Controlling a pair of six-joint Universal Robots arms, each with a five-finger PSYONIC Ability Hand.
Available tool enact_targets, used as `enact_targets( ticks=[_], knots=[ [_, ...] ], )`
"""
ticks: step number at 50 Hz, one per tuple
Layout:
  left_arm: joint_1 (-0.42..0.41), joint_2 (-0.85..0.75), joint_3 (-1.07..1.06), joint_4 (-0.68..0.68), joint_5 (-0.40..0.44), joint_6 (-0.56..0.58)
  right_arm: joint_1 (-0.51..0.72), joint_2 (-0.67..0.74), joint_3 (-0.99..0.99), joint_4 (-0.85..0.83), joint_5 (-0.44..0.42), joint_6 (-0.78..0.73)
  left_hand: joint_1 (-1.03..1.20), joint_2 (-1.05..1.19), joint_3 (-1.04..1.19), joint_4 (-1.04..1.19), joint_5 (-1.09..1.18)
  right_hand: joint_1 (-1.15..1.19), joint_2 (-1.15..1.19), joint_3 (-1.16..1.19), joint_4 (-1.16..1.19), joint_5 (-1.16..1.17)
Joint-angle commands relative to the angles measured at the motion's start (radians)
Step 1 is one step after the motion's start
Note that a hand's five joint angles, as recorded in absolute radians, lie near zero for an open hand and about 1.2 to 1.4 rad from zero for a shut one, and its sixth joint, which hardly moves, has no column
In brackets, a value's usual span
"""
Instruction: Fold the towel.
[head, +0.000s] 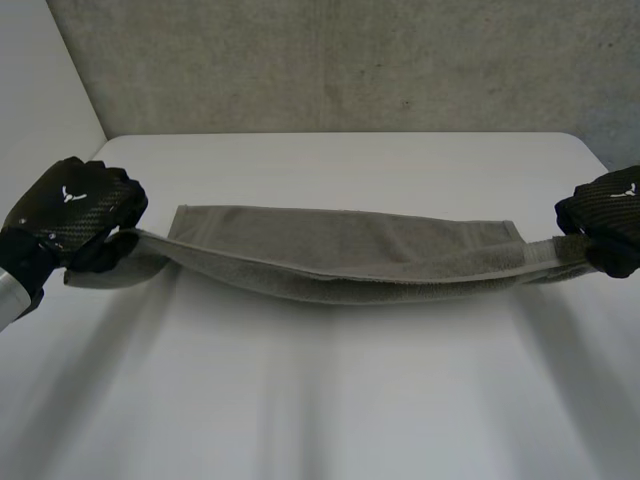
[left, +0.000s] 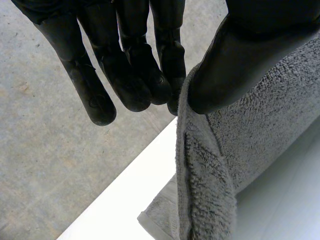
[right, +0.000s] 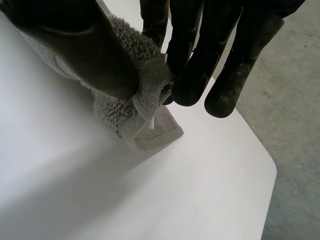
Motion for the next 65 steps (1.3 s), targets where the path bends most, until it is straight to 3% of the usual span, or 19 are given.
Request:
enact_targets(
  ticks=[1,5,7,10,16,24,34,46,65],
  knots=[
    [-0.012,-0.131,0.071,0.043,-0.003,-0.003,0.014,0.187,-0.084,-0.079,0.010,0.008,0.120,0.050,0.052,0.033,0.127,0.077,0.085,0.064,0.058,0.069],
    [-0.067,-0.298,0.189,0.080,-0.016,0.000,0.035,0.277,-0.148,-0.105,0.068,0.029,0.120,0.050,0.052,0.033,0.127,0.077,0.085,0.064,0.058,0.069],
    [-0.089,-0.360,0.240,0.083,-0.019,0.001,0.086,0.381,-0.238,-0.112,0.153,0.054,0.120,0.050,0.052,0.033,0.127,0.077,0.085,0.064,0.058,0.069],
    [-0.121,-0.485,0.349,0.074,-0.048,0.004,0.143,0.471,-0.334,-0.110,0.213,0.067,0.120,0.050,0.052,0.033,0.127,0.077,0.085,0.064,0.058,0.069],
    [-0.152,-0.685,0.539,0.080,-0.130,0.006,0.170,0.576,-0.448,-0.127,0.237,0.121,0.120,0.050,0.052,0.033,0.127,0.077,0.085,0.064,0.058,0.069],
    [-0.192,-0.894,0.758,0.077,-0.153,0.004,0.243,0.751,-0.644,-0.176,0.249,0.198,0.120,0.050,0.052,0.033,0.127,0.077,0.085,0.064,0.058,0.069],
    [-0.232,-1.105,0.999,0.079,-0.213,0.004,0.293,0.964,-0.869,-0.210,0.333,0.199,0.120,0.050,0.052,0.033,0.127,0.077,0.085,0.064,0.058,0.069],
    [-0.246,-1.245,1.227,0.076,-0.243,0.001,0.298,1.048,-0.964,-0.305,0.411,0.198,0.120,0.050,0.052,0.033,0.127,0.077,0.085,0.064,0.058,0.069],
    [-0.255,-1.328,1.345,0.080,-0.243,0.000,0.295,1.062,-0.957,-0.313,0.431,0.199,0.120,0.050,0.052,0.033,0.127,0.077,0.085,0.064,0.058,0.069]
  ],
)
